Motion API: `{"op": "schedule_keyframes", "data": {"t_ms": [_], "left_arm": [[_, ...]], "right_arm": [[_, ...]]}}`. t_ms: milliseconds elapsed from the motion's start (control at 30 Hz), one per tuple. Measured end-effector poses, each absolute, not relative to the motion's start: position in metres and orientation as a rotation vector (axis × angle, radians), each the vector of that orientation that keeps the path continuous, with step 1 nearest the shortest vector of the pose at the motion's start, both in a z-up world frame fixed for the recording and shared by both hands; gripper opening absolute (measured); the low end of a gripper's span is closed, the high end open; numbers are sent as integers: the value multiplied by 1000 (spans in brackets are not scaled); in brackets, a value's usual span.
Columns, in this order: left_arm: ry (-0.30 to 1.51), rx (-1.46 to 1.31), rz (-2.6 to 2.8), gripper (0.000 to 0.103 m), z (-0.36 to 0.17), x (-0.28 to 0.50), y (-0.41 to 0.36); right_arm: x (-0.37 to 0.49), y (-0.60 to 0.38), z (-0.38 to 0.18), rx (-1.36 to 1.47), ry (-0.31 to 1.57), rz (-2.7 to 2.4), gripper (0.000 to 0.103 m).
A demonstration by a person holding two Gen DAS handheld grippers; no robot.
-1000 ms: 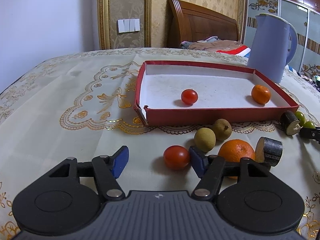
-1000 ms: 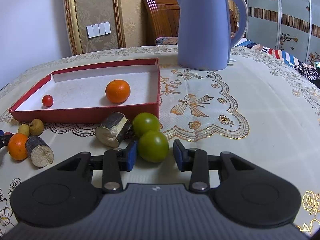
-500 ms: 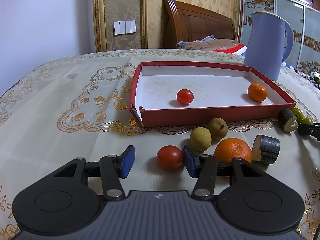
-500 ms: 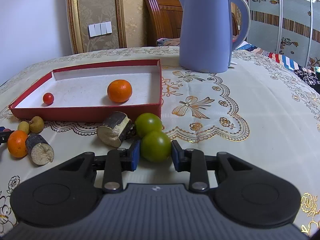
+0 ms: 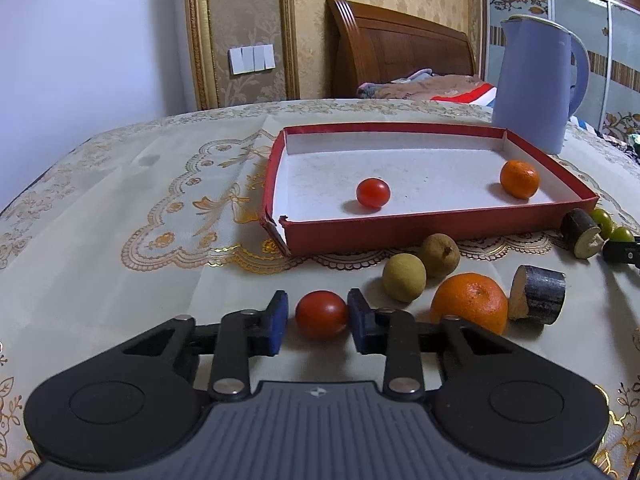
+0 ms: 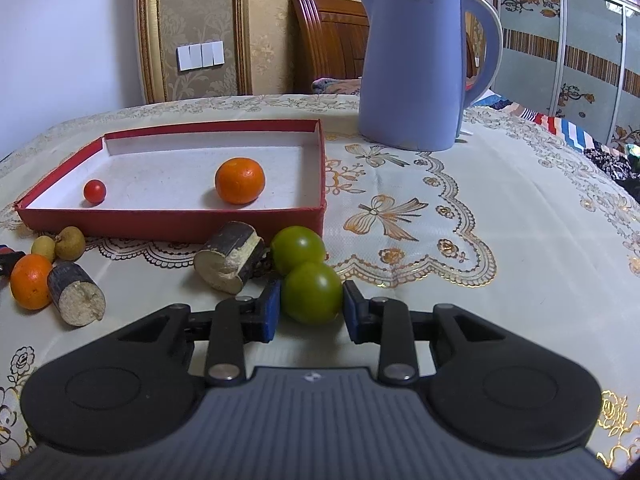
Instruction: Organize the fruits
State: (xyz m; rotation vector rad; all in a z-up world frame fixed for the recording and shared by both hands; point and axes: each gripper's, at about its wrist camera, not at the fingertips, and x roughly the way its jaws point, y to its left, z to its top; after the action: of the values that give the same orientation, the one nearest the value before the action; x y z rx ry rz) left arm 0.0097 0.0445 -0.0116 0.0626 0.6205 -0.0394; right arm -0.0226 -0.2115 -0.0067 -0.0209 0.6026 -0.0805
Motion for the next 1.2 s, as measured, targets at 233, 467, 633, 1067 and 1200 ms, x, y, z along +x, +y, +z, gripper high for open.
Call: {"op": "schedule_keyframes", "data": {"t_ms": [233,467,633,1067,1200], "left_arm": [[620,65,-41,30,-12,10,45],[620,64,-41,30,-11,10,45],[618,61,-37,29,-11,10,45],[621,-20,-23,26,-5,8,58],[601,-16,-17,26,4,9,57]], "right_arm": [[-23,-212,-6,-12,597,-90,30],[-26,-214,-5,0,586,-95,30],[-33,-215,-3,15,556,-101,30],[-45,-205,15,34,490,-56,30],[-43,-199,22,31,470,-44,30]]}}
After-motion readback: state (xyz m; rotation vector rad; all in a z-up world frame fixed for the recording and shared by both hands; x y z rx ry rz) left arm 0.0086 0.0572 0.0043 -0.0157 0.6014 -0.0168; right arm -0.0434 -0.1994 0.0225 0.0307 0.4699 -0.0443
